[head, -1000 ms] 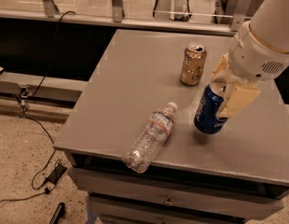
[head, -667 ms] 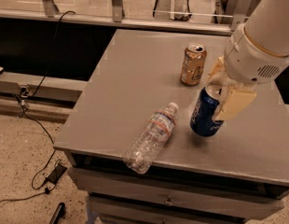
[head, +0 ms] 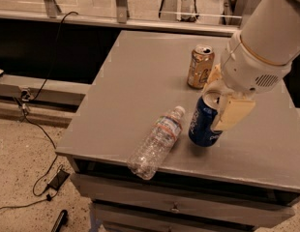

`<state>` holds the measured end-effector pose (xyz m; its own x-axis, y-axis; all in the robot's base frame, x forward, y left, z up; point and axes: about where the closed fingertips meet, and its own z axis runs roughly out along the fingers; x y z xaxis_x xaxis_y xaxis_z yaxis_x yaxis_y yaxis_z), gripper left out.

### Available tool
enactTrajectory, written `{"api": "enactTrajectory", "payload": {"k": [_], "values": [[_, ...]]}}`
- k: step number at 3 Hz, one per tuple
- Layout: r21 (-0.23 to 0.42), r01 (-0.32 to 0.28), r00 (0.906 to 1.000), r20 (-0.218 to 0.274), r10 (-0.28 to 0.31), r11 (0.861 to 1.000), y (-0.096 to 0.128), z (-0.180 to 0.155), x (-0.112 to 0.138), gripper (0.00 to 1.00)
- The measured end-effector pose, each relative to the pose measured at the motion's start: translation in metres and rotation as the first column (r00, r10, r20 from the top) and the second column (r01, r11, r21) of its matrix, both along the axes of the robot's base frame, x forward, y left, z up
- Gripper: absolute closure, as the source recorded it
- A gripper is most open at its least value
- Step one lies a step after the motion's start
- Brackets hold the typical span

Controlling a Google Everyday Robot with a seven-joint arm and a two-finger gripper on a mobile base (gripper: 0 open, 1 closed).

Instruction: Move pepsi can near water bottle

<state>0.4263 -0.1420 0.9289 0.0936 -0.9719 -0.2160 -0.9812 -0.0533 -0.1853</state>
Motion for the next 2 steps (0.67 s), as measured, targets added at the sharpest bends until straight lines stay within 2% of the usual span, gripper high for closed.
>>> {"api": "enactTrajectory", "payload": {"k": [2], "values": [[0.01, 0.012, 0.9998, -0.016, -0.012, 1.0, 0.0057, -0.0171, 0.0008, 0.36]]}}
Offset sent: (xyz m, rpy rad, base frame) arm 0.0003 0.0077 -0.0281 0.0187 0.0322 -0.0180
